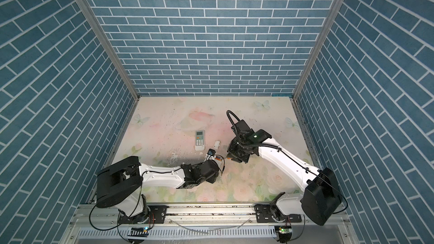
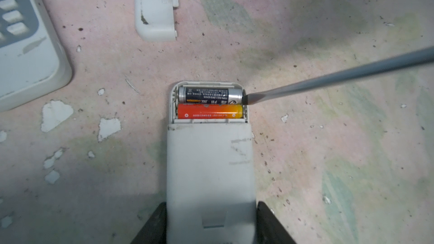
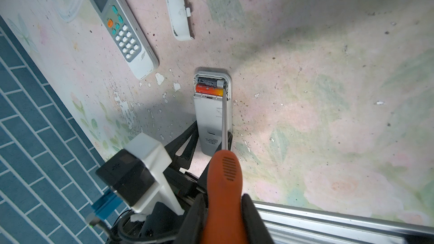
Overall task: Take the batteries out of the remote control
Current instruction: 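Pry the silver battery out of the compartment with the screwdriver tip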
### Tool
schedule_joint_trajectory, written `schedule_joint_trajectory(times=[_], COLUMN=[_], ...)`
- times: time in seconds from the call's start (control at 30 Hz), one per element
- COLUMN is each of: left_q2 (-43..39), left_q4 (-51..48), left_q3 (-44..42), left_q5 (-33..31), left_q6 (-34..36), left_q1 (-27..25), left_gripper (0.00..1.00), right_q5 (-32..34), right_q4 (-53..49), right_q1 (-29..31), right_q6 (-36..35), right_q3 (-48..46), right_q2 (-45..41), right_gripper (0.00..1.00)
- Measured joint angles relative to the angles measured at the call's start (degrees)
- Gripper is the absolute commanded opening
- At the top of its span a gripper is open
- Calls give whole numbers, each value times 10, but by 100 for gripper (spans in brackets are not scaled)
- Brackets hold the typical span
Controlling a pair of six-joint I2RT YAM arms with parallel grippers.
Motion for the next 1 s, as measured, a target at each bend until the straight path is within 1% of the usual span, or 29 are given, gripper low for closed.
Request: schedule_joint_trajectory(times=[0.33,0.47,0.7,1.0], left_q2=[1,1,6,6], left_q4=[1,2,15,16], left_q3=[0,0,0,-1], left_q5=[-1,-2,-1,-1], left_q6=[-3,-4,5,7], left_q1=[0,0,-2,-1], left_gripper=[45,45,45,45], right_q5=[-4,-21,-37,-33], right_q4=[-7,-12,56,58], right_q1=[0,1,4,4], right_q6=[0,-2,-17,-38], right_q3=[8,24,41,57], right_q2=[-6,-11,-14,-12], right_gripper=[0,0,0,0])
